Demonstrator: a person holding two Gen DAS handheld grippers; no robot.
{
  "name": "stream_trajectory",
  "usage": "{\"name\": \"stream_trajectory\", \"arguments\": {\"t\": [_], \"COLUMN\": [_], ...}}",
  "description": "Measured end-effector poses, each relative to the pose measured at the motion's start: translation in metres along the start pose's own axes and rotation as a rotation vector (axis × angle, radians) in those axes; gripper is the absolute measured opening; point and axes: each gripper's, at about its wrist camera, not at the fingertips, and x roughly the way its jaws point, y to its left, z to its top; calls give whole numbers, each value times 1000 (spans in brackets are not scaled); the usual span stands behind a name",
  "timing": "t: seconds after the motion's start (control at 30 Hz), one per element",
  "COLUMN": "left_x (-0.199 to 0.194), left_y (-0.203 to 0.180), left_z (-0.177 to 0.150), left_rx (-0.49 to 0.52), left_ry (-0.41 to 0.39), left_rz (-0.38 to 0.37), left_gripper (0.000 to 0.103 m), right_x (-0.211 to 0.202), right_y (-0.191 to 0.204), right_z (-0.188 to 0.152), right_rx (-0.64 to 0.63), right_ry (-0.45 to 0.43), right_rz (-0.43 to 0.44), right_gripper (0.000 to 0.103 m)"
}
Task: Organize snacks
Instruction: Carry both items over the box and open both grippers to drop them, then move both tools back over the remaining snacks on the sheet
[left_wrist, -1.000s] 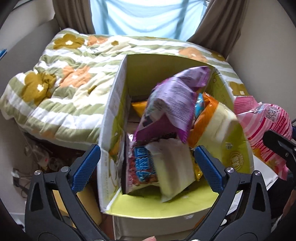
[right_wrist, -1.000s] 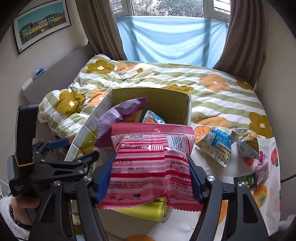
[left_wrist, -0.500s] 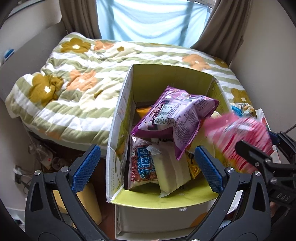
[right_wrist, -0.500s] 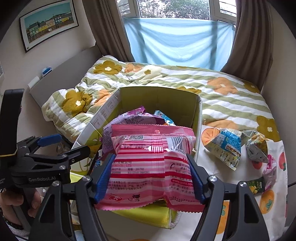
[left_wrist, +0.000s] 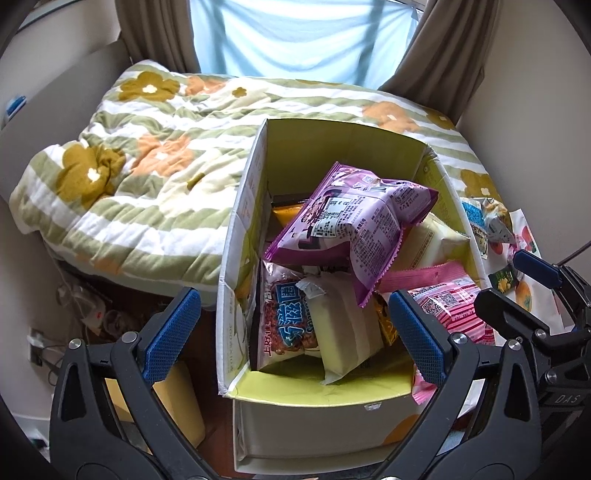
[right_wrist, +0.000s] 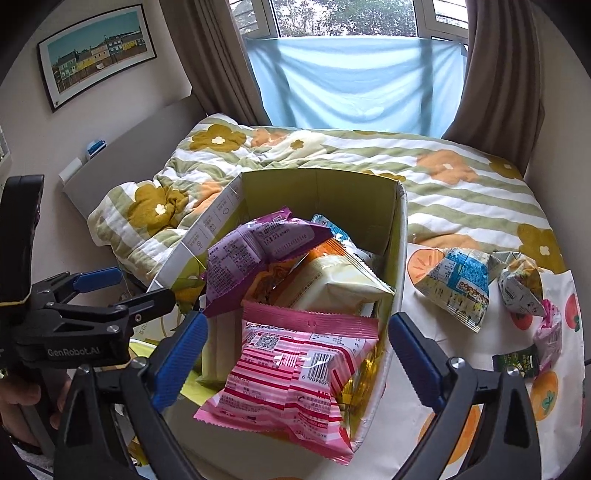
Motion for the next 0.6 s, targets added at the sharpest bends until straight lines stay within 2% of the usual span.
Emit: {"name": "stream_trajectory", "arguments": {"t": [0.33, 0.5, 0.6], "left_x": [-11, -25, -34], "left_y": [-15, -46, -75], "left_z": [4, 10, 16], "left_rx": [63, 136, 176], "left_ry": [-24, -61, -98], "left_rz": [-61, -100, -131], "left_gripper": [101, 101, 101], "right_x": [-24, -51, -70], "right_y": [-1, -29, -58], "right_z": [-10, -15, -17], "right_rx": [22, 81, 100], "right_ry": [-31, -68, -83], "right_rz": [-76, -133, -196], "right_gripper": [97, 97, 97]}}
